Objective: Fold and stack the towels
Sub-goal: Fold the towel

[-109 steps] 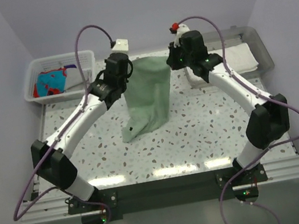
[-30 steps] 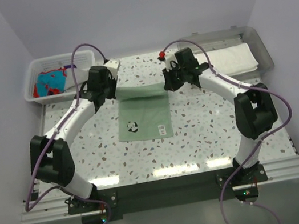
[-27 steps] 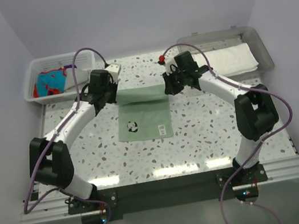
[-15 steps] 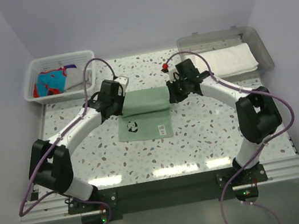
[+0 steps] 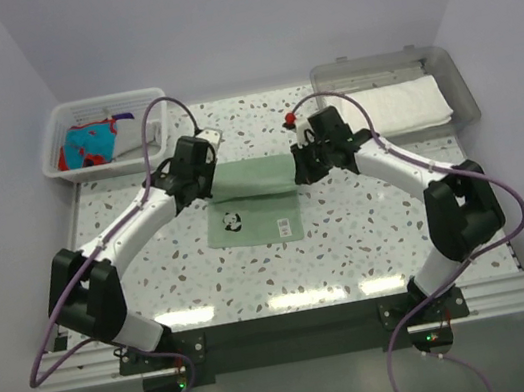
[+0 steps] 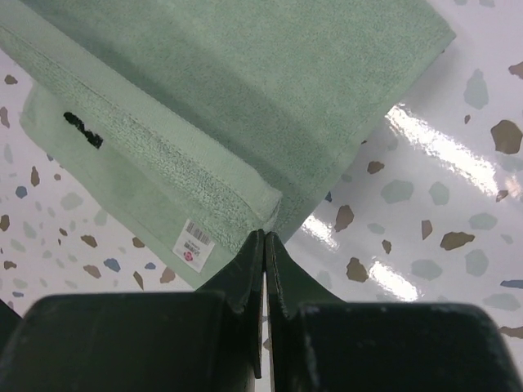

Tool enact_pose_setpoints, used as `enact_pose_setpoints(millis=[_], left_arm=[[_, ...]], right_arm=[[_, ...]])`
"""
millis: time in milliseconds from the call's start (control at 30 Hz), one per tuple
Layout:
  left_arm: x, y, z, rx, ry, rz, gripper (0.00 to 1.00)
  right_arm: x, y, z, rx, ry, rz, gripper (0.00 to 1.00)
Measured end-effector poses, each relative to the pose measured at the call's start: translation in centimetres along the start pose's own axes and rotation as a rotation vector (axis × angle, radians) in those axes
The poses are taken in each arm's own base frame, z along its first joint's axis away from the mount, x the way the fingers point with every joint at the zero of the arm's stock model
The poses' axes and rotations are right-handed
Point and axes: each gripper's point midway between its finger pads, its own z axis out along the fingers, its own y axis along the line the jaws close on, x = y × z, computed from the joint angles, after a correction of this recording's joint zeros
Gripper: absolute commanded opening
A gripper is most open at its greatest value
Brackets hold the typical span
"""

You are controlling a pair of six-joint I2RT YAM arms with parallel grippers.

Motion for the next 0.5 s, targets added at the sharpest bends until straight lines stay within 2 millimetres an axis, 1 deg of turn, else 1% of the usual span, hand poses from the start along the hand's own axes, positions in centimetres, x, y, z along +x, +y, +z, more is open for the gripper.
enact_pose_setpoints(millis=[133, 267, 333, 500], left_arm=[[0.2, -0.4, -0.4, 0.008, 0.005, 0.010, 0.00], [0.5, -0.7, -0.7, 0.018, 0.010, 0.015, 0.00], [1.2, -1.0, -0.7, 0.023, 0.024, 0.013, 0.00], [4.5, -1.7, -0.3, 0.037, 0.101, -0.009, 0.00]], right_arm=[[1.8, 0.3, 0.3, -0.007, 0.036, 0.020, 0.00], [3.1, 0.5, 0.7, -0.017, 0.057, 0.046, 0.00], [3.8, 0.7, 0.8, -0.024, 0.067, 0.057, 0.00], [5.2, 0.8, 1.3, -0.030, 0.084, 0.092, 0.00]])
